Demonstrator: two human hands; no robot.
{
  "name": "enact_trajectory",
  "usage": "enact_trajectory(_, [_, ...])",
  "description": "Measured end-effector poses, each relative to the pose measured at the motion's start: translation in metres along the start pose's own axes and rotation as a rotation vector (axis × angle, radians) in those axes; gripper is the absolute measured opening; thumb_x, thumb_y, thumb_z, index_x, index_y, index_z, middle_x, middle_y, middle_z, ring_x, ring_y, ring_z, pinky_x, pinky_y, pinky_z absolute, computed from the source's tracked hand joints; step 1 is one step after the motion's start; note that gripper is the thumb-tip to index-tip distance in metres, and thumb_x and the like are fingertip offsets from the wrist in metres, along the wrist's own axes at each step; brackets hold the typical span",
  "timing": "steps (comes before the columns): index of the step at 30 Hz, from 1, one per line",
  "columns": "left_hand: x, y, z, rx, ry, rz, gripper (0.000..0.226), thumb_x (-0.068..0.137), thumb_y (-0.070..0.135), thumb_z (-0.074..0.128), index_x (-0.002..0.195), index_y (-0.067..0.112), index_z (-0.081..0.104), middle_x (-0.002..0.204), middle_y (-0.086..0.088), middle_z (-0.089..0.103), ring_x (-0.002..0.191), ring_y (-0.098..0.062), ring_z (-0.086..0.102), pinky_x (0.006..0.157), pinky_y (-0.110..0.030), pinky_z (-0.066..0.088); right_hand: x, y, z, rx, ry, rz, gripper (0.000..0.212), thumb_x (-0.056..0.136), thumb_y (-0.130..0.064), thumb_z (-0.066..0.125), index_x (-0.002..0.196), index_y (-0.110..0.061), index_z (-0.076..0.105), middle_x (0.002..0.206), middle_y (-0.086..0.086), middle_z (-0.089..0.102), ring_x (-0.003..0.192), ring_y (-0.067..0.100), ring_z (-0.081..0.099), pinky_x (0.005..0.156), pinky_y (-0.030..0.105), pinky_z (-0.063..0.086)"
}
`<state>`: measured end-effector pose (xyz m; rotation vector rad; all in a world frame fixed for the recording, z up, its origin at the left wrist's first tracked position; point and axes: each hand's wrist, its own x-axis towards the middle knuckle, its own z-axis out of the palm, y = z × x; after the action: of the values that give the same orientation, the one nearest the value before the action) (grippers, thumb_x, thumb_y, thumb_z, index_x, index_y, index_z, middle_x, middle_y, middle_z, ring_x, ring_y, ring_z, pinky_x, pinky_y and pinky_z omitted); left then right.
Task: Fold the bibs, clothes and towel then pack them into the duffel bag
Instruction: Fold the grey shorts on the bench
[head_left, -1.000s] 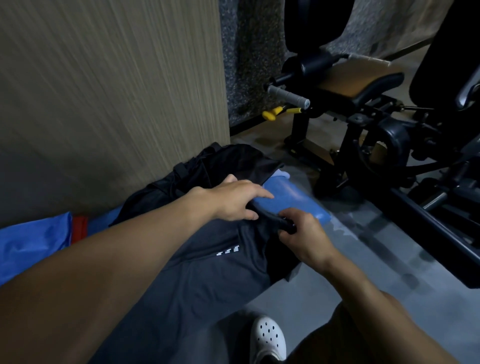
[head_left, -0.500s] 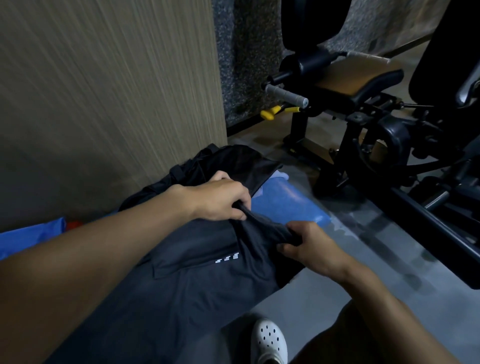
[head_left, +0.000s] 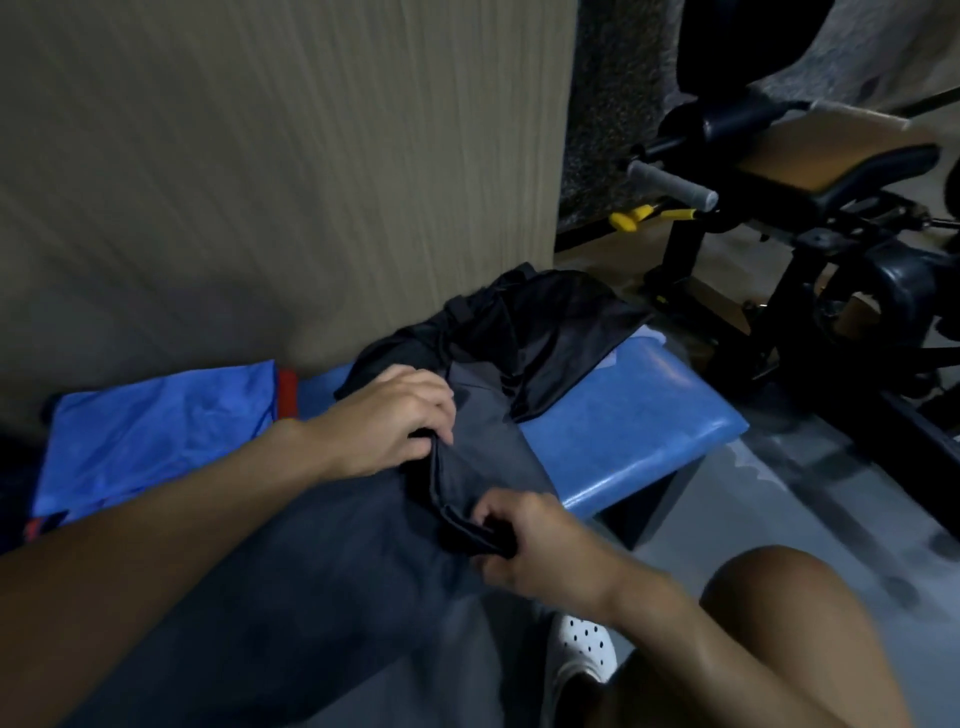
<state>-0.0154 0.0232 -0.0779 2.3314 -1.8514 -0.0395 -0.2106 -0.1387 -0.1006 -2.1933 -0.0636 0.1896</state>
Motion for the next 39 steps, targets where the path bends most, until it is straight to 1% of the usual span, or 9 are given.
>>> enact_trajectory(6, [-0.053,-0.006,0.018,0.014,0.075,-0.200,0.024,0.083,0.012,0.060,0.096,0.026,0.075,0.112,0.010,0.064,0.120,-0.012,0.049,0.102,-0.041,0.037,0.011,-0.005,0.038,0.089,-0.065,0.009,0.032,0.084,-0.029,0.075,0.113,-0.019,0.064,0.095,-0.005,0.065,0.082,0.004,0.059,0.074,0.010,0.045])
enact_trajectory(10, [-0.052,0.015,0.024,-0.035,0.126,-0.363,0.047,0.091,0.040,0.036,0.125,0.023,0.065,0.135,0.006,0.057,0.134,-0.012,0.042,0.107,-0.030,0.029,0.026,0.018,0.023,-0.045,0.256,-0.003,0.029,0.088,-0.024,0.070,0.114,-0.014,0.065,0.103,0.001,0.067,0.097,0.014,0.060,0.088,0.026,0.047])
enact_trajectory(15, [-0.043,0.061,0.061,-0.037,-0.059,-0.625,0.074,0.089,0.064,0.012,0.156,0.033,0.017,0.166,0.010,0.001,0.153,-0.014,0.000,0.122,-0.048,0.010,0.041,0.037,0.015,-0.546,0.297,-0.123,0.067,0.092,-0.055,0.031,0.149,-0.019,0.036,0.158,0.000,0.028,0.148,0.016,0.019,0.120,0.037,0.017])
enact_trajectory(17, [-0.054,0.064,0.080,0.026,-0.112,-0.664,0.076,0.086,0.069,0.004,0.156,0.039,0.005,0.164,0.014,-0.016,0.152,-0.015,-0.011,0.121,-0.056,0.002,0.046,0.041,0.027,-0.669,0.170,-0.110,0.074,0.093,-0.062,0.013,0.156,-0.023,0.016,0.164,-0.002,0.002,0.151,0.014,-0.005,0.122,0.040,-0.001])
enact_trajectory(19, [-0.063,0.059,0.090,0.076,-0.124,-0.676,0.074,0.088,0.069,0.004,0.156,0.042,-0.001,0.163,0.015,-0.022,0.152,-0.015,-0.016,0.119,-0.059,-0.003,0.051,0.050,0.038,-0.768,0.136,-0.082,0.073,0.096,-0.063,0.004,0.156,-0.023,0.015,0.164,0.003,0.002,0.151,0.018,-0.003,0.119,0.046,0.000])
enact_trajectory(23, [-0.057,0.042,0.094,0.099,-0.102,-0.674,0.071,0.090,0.067,0.005,0.156,0.042,-0.004,0.163,0.015,-0.022,0.151,-0.014,-0.016,0.119,-0.059,-0.004,0.071,0.062,0.038,-0.867,0.124,-0.033,0.071,0.100,-0.060,0.005,0.151,-0.021,0.035,0.159,0.009,0.026,0.148,0.023,0.022,0.112,0.051,0.013])
enact_trajectory(29, [-0.051,0.030,0.092,0.101,-0.062,-0.650,0.070,0.094,0.062,0.014,0.158,0.035,0.010,0.166,0.010,-0.012,0.153,-0.014,-0.010,0.121,-0.057,-0.001,0.088,0.053,0.032,-0.900,0.147,-0.087,0.070,0.099,-0.060,0.005,0.151,-0.024,0.034,0.160,0.006,0.026,0.149,0.022,0.017,0.115,0.058,0.013])
enact_trajectory(36, [-0.093,0.045,0.086,0.022,0.064,-0.692,0.064,0.098,0.051,0.011,0.158,0.028,0.015,0.166,0.006,0.004,0.152,-0.008,-0.005,0.125,-0.038,0.002,0.085,0.062,0.033,-0.956,0.086,-0.114,0.067,0.101,-0.058,0.006,0.150,-0.022,0.036,0.157,0.005,0.032,0.146,0.022,0.027,0.114,0.054,0.015])
enact_trajectory(39, [-0.131,0.055,0.075,-0.028,0.193,-0.727,0.058,0.099,0.044,0.025,0.152,0.023,0.036,0.163,0.004,0.023,0.151,-0.012,0.016,0.123,-0.036,0.018,0.081,0.060,0.029,-1.003,0.078,-0.123,0.067,0.101,-0.056,0.007,0.147,-0.021,0.042,0.155,0.006,0.038,0.144,0.023,0.031,0.112,0.055,0.017])
